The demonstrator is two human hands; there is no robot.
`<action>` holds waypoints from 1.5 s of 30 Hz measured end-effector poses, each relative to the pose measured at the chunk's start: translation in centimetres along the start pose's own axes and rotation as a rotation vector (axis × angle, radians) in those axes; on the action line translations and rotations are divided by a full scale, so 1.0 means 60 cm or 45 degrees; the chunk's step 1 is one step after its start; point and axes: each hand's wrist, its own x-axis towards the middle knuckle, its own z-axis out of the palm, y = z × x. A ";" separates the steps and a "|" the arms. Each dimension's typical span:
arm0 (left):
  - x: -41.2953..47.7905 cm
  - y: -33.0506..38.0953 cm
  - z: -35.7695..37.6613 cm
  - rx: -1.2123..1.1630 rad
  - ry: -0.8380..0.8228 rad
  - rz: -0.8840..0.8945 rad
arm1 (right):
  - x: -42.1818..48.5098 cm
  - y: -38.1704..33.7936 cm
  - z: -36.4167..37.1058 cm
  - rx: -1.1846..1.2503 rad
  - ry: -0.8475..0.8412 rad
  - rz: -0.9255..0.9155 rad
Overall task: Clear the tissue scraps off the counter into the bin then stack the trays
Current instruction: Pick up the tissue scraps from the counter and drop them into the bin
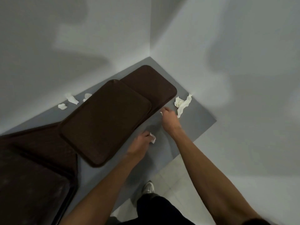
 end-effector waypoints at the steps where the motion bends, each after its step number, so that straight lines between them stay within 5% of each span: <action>1: -0.010 -0.003 -0.005 -0.142 -0.027 -0.122 | 0.003 0.004 0.014 -0.107 -0.031 -0.007; 12: -0.250 -0.043 -0.079 -0.422 0.498 -0.456 | -0.233 -0.096 0.078 0.263 -0.010 0.014; 23: -0.822 -0.075 -0.149 -0.619 1.123 -0.911 | -0.609 -0.443 0.175 0.612 -0.049 -0.627; 37: -1.542 -0.071 -0.062 -0.582 1.993 -1.717 | -1.115 -0.879 0.401 0.771 -0.748 -1.318; 45: -1.848 -0.154 0.018 -0.585 2.164 -2.058 | -1.347 -1.077 0.604 0.675 -0.997 -1.448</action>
